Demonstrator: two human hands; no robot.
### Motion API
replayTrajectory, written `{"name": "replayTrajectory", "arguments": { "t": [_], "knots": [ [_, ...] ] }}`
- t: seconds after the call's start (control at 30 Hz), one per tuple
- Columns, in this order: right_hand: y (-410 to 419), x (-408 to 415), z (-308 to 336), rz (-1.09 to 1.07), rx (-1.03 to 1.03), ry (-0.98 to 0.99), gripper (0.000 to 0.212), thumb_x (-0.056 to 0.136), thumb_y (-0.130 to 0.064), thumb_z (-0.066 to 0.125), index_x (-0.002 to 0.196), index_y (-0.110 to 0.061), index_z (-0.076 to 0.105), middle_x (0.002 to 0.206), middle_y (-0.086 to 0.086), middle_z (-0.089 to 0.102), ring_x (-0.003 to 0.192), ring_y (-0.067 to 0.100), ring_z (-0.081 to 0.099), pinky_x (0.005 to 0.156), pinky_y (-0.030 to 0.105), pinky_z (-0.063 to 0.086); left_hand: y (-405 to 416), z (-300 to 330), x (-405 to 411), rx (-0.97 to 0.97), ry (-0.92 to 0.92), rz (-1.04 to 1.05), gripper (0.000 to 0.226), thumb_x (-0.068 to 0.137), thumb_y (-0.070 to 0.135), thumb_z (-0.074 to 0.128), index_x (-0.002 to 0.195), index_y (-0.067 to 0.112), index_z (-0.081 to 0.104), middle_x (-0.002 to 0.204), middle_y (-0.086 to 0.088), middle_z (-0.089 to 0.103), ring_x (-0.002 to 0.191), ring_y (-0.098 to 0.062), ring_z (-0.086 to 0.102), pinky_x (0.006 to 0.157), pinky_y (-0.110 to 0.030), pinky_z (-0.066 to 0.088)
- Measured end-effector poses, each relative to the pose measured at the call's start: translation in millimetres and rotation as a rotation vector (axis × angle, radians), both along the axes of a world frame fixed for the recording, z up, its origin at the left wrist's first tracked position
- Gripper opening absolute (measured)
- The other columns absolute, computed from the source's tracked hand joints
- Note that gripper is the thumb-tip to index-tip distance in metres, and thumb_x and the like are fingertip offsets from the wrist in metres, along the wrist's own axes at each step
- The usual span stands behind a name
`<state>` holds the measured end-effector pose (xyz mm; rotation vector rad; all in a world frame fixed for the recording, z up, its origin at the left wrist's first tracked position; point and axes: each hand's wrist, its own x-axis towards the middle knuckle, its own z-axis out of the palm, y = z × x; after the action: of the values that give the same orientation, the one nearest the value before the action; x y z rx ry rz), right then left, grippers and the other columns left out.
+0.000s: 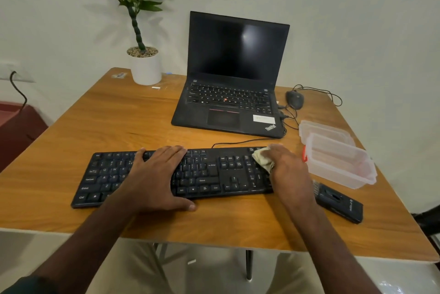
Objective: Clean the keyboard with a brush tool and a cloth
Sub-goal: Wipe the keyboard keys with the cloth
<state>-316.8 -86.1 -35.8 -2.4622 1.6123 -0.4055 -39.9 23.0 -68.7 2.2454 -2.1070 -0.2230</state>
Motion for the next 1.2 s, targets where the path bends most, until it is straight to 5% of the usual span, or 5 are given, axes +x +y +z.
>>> {"name": "replayTrajectory", "arguments": {
  "t": [0.37,0.57,0.67,0.87,1.2],
  "knots": [
    [-3.7,25.2,7.3,0.216,-0.032,0.228,0.045,0.1,-0.019,0.052,0.143,-0.031,0.05,0.16,-0.004,0.033,0.148,0.02,0.027,0.121,0.037,0.022,-35.2,9.3,-46.7,0.032,0.017,0.031,0.141,0.048,0.105,0.04,0.158,0.026,0.001,0.164,0.007,0.017,0.149,-0.019,0.016,0.116,-0.07,0.003],
    [-6.4,-0.4,-1.6,0.141,-0.008,-0.102,0.037,0.091,0.002,0.058,0.115,-0.022,0.073,0.145,-0.004,0.054,0.13,0.02,0.051,0.11,0.037,0.043,-38.4,11.9,-45.1,0.081,0.008,0.026,0.143,0.045,0.105,0.041,0.158,0.024,0.008,0.163,0.007,0.02,0.147,-0.018,0.018,0.117,-0.068,0.01],
    [-12.8,-5.1,1.1,0.0,-0.096,-0.231,0.049,0.088,0.008,0.057,0.124,-0.023,0.07,0.145,-0.001,0.055,0.132,0.022,0.05,0.113,0.037,0.038,-39.7,13.6,-45.2,0.085,0.006,0.021,0.143,0.043,0.106,0.041,0.157,0.024,0.011,0.161,0.007,0.022,0.146,-0.018,0.021,0.116,-0.067,0.013],
    [0.6,4.5,-12.9,0.148,0.073,0.04,0.056,0.098,-0.008,0.052,0.147,-0.034,0.044,0.161,-0.01,0.03,0.151,0.011,0.02,0.123,0.033,0.014,-39.5,14.0,-41.6,0.075,0.012,0.021,0.145,0.039,0.107,0.04,0.157,0.027,0.013,0.16,0.01,0.025,0.144,-0.015,0.023,0.116,-0.064,0.016],
    [-35.6,-10.5,2.5,-0.205,-0.005,-0.223,0.036,0.1,-0.016,0.054,0.135,-0.021,0.06,0.137,0.008,0.06,0.116,0.025,0.06,0.1,0.039,0.05,-40.8,16.4,-42.6,0.098,0.002,0.017,0.145,0.04,0.107,0.043,0.157,0.027,0.012,0.16,0.01,0.023,0.145,-0.015,0.022,0.115,-0.062,0.016]
  ]
}}
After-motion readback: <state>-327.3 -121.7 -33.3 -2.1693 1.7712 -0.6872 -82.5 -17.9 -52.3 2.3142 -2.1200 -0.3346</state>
